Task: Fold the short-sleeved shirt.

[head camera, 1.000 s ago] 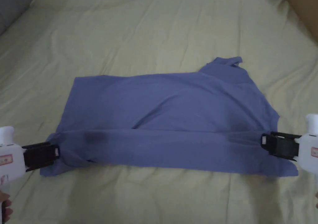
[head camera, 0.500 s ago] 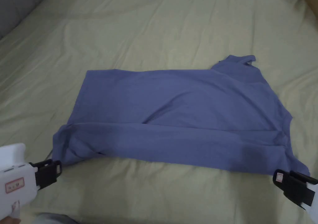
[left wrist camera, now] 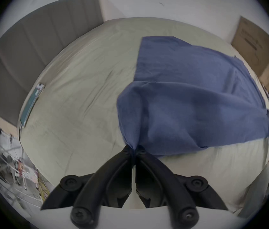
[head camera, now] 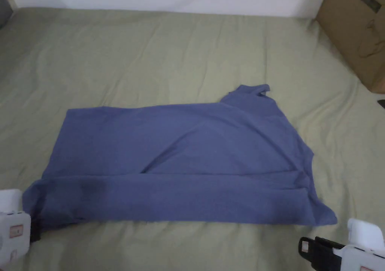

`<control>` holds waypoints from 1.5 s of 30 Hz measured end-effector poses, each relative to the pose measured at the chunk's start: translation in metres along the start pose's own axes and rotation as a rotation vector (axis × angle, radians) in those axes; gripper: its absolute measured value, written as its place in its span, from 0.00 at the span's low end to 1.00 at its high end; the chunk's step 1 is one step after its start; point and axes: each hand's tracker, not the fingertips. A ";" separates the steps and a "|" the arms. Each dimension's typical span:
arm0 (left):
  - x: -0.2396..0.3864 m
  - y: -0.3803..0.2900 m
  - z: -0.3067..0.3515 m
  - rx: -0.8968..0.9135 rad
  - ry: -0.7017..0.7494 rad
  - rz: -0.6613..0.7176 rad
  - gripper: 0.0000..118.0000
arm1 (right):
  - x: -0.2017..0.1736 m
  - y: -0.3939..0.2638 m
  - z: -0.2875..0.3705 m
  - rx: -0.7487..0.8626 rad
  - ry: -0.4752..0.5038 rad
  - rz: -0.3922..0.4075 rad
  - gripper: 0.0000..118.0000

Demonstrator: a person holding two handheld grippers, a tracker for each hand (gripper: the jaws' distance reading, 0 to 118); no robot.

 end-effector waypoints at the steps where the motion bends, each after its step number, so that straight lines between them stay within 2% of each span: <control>1: 0.000 -0.001 0.000 -0.005 -0.003 0.014 0.00 | 0.003 0.002 -0.003 -0.008 -0.030 -0.022 0.05; 2: -0.001 -0.002 0.001 -0.006 -0.003 0.011 0.00 | 0.005 0.004 -0.003 0.001 -0.048 -0.030 0.19; 3: -0.003 -0.003 0.005 0.003 -0.007 0.012 0.00 | 0.008 0.007 -0.004 0.007 -0.043 -0.031 0.40; 4: -0.009 -0.006 0.000 0.012 -0.026 0.055 0.00 | 0.012 0.012 -0.007 0.015 -0.049 -0.041 0.70; 5: -0.014 -0.007 0.002 0.016 -0.048 0.095 0.00 | 0.015 0.017 -0.011 0.023 -0.056 -0.047 0.84; 6: -0.020 -0.007 0.003 0.017 -0.074 0.124 0.00 | 0.020 0.024 -0.017 0.034 -0.068 -0.043 0.90; 9: -0.028 -0.011 0.014 0.034 -0.137 0.186 0.00 | 0.030 0.048 -0.039 0.016 -0.132 -0.039 0.85; 10: -0.031 -0.012 0.016 0.037 -0.144 0.188 0.00 | 0.034 0.056 -0.049 -0.028 -0.113 -0.075 0.74; 11: -0.032 -0.012 0.018 0.042 -0.148 0.181 0.00 | 0.038 0.060 -0.057 -0.046 -0.060 -0.092 0.69; 12: -0.030 -0.013 0.021 0.049 -0.150 0.176 0.00 | 0.038 0.062 -0.067 -0.073 -0.103 -0.094 0.67; 13: -0.030 -0.013 0.022 0.051 -0.151 0.169 0.00 | 0.032 0.062 -0.071 -0.098 -0.149 -0.064 0.64; 14: -0.030 -0.013 0.022 0.050 -0.152 0.160 0.00 | 0.024 0.061 -0.069 -0.088 -0.174 0.019 0.57; 15: -0.029 -0.013 0.022 0.051 -0.150 0.156 0.00 | 0.017 0.058 -0.063 -0.074 -0.206 0.057 0.45; 16: -0.027 -0.012 0.022 0.048 -0.151 0.152 0.00 | 0.011 0.056 -0.055 -0.050 -0.233 0.083 0.24; 17: -0.028 -0.011 0.022 0.047 -0.152 0.150 0.00 | 0.009 0.054 -0.050 -0.030 -0.219 0.103 0.08; 18: -0.028 -0.011 0.022 0.048 -0.151 0.148 0.00 | 0.011 0.053 -0.048 -0.039 -0.178 0.092 0.05; 19: -0.028 -0.011 0.022 0.045 -0.152 0.143 0.00 | 0.013 0.051 -0.046 -0.049 -0.076 0.026 0.05; 20: -0.026 -0.010 0.024 0.044 -0.151 0.137 0.00 | 0.013 0.052 -0.046 -0.055 -0.139 0.003 0.05; 22: -0.027 -0.010 0.029 0.047 -0.157 0.120 0.00 | 0.014 0.054 -0.038 -0.051 -0.128 0.025 0.05; 26: -0.038 -0.011 0.042 0.069 -0.196 0.134 0.00 | 0.021 0.057 -0.010 -0.025 -0.075 -0.006 0.05; 29: -0.048 -0.016 0.050 0.069 -0.190 0.149 0.00 | 0.014 0.049 0.016 -0.020 -0.102 0.007 0.05; 33: -0.051 -0.042 0.051 0.010 -0.152 0.094 0.00 | 0.031 0.023 0.030 -0.065 -0.099 -0.027 0.05; 38: -0.049 -0.073 0.033 -0.063 -0.146 0.129 0.00 | 0.034 -0.008 0.022 -0.119 -0.100 -0.048 0.06; 39: -0.049 -0.075 0.032 -0.057 -0.151 0.133 0.02 | 0.033 -0.009 0.018 -0.121 -0.106 -0.047 0.08; 40: -0.047 -0.076 0.033 -0.046 -0.151 0.144 0.11 | 0.029 -0.006 0.018 -0.127 -0.119 -0.046 0.29; 41: -0.046 -0.073 0.036 -0.045 -0.143 0.144 0.27 | 0.025 -0.004 0.019 -0.136 -0.155 -0.034 0.50; 42: -0.045 -0.070 0.038 -0.043 -0.112 0.142 0.49 | 0.021 -0.001 0.022 -0.133 -0.177 -0.006 0.72; 43: -0.048 -0.066 0.041 -0.039 -0.089 0.132 0.76 | 0.025 0.005 0.024 -0.118 -0.169 0.023 0.82; 44: -0.051 -0.063 0.044 -0.033 -0.084 0.132 0.85 | 0.023 0.007 0.029 -0.100 -0.166 0.035 0.80; 45: -0.052 -0.059 0.052 -0.005 -0.089 0.139 0.85 | 0.019 0.013 0.037 -0.075 -0.152 0.046 0.80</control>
